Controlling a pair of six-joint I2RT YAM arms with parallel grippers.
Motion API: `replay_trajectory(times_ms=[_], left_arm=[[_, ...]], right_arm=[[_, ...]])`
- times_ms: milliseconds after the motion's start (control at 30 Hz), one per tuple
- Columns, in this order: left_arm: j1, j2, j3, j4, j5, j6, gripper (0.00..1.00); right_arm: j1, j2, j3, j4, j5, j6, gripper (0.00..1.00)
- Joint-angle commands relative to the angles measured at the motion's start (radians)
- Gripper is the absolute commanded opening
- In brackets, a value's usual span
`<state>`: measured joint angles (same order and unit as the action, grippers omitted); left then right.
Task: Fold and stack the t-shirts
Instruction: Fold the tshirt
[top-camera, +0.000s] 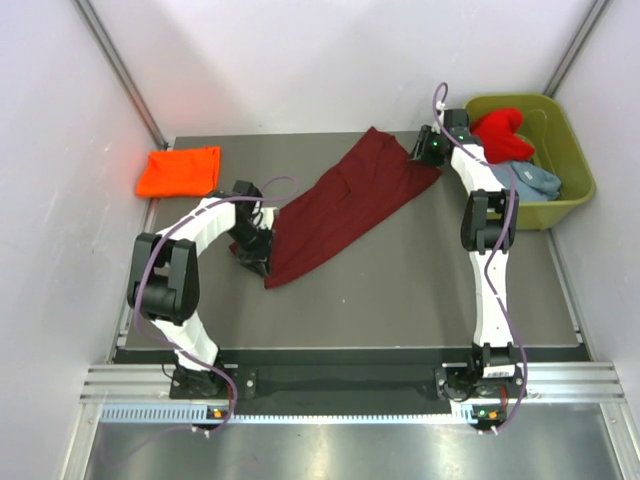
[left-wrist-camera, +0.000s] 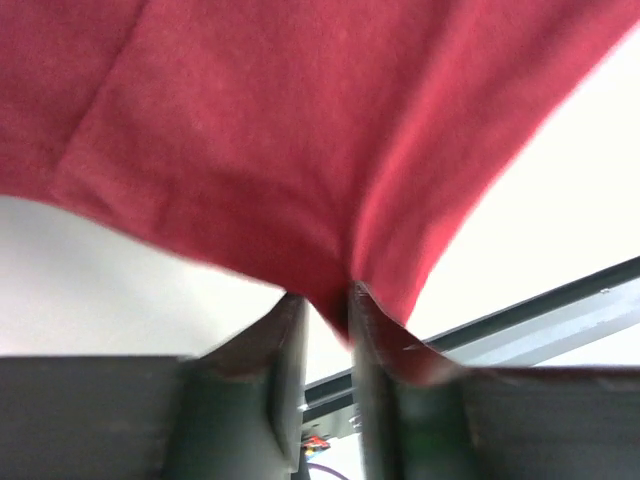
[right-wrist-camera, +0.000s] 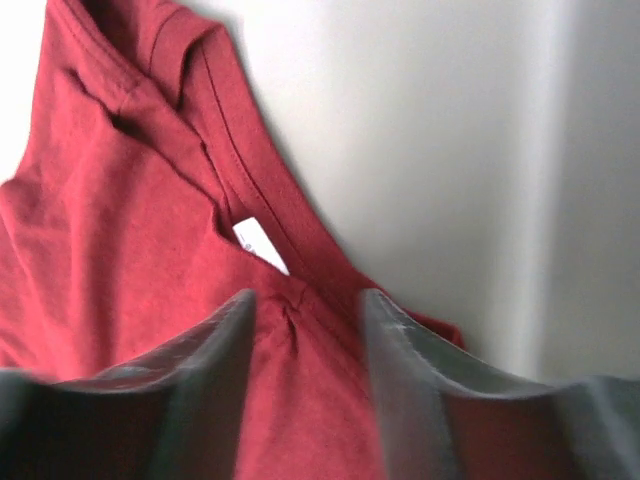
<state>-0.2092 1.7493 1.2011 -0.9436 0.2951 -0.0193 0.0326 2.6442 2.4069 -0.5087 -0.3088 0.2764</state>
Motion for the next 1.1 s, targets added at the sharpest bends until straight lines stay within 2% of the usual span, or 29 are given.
replay_trajectory(times_ms=[0,33,133,333,433,567,767,1067], left_arm=[[0.004,-0.074,0.017,-0.049,-0.068,0.012,0.35],[0.005,-0.08,0.018,-0.06,-0.08,0.034,0.38],[0.017,-0.112,0.022,-0.069,-0.106,0.038,0.39],[0.053,-0.123,0.029,-0.018,-0.16,0.025,0.46],[0.086,-0.065,0.072,0.008,-0.159,0.024,0.48],[0.132,0.071,0.208,0.014,-0.157,0.024,0.53],[0.195,0.248,0.379,-0.012,-0.163,0.039,0.54],[0.231,0.352,0.422,-0.003,-0.174,0.05,0.54]], right_arm=[[-0.003,-0.058,0.035,0.05,-0.009,-0.014,0.51],[-0.008,-0.079,0.009,0.047,-0.007,-0.022,0.59],[-0.025,-0.177,-0.043,0.032,0.007,-0.039,0.68],[-0.089,-0.391,-0.244,-0.005,-0.012,-0.003,0.69],[-0.106,-0.469,-0.402,-0.001,-0.07,0.062,0.69],[-0.105,-0.521,-0.601,0.028,-0.169,0.147,0.69],[-0.086,-0.504,-0.661,0.032,-0.188,0.149,0.69],[-0.083,-0.437,-0.638,0.053,-0.185,0.149,0.69]])
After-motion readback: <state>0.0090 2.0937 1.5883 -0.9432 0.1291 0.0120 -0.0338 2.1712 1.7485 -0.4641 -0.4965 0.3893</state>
